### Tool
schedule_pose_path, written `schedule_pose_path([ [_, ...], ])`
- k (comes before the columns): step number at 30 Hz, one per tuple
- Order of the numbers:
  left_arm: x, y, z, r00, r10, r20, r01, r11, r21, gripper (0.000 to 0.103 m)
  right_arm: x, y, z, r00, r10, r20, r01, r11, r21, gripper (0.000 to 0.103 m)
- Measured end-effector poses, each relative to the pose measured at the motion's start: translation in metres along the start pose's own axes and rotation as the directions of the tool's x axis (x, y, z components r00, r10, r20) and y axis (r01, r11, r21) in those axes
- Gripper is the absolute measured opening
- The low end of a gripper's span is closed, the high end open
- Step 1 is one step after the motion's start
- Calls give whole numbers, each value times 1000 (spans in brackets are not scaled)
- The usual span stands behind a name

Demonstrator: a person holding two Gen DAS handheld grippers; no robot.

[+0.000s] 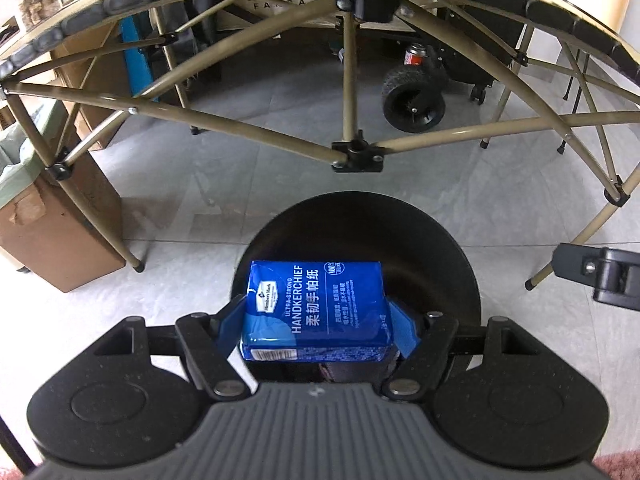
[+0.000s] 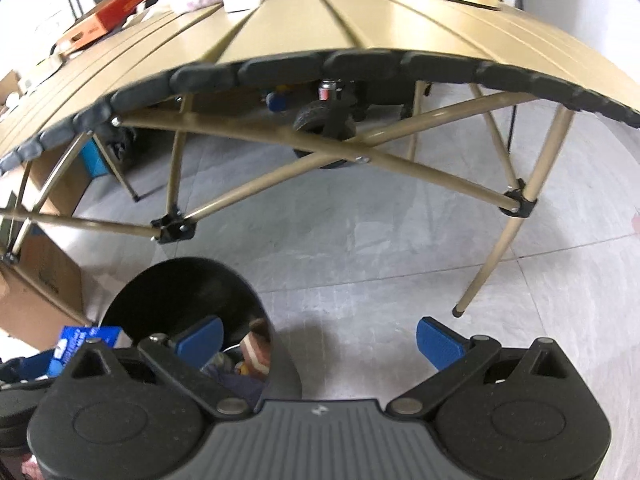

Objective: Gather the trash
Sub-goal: 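Lower the left gripper into the bin and open it to drop the tissue packet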

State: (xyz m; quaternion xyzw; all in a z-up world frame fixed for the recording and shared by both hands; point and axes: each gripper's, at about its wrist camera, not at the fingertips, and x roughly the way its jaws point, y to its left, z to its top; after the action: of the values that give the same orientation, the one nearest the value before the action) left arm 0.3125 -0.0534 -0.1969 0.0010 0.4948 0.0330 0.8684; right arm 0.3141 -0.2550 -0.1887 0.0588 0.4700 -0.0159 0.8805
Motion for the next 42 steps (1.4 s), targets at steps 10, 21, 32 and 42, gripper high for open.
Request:
schedule_pose_path([
  [10,18,-14,6,998,-7,-57,7,1000,-4,74,3,-19,0,1000,-21,-5,21,999,46,103],
  [21,36,-23,9,994,-12,-108,11,1000,-12,74,4,-24,-1,1000,-19,-5,19,998,62,103],
  [32,37,-25,8,991,-21,-130,20,1000,-9,84,6,-23,0,1000,-14,-6,14,998,57,103],
  [42,34,-30,7,993,-28,-111,30,999,17,103,5,-22,0,1000,-12,0,12,998,58,103],
])
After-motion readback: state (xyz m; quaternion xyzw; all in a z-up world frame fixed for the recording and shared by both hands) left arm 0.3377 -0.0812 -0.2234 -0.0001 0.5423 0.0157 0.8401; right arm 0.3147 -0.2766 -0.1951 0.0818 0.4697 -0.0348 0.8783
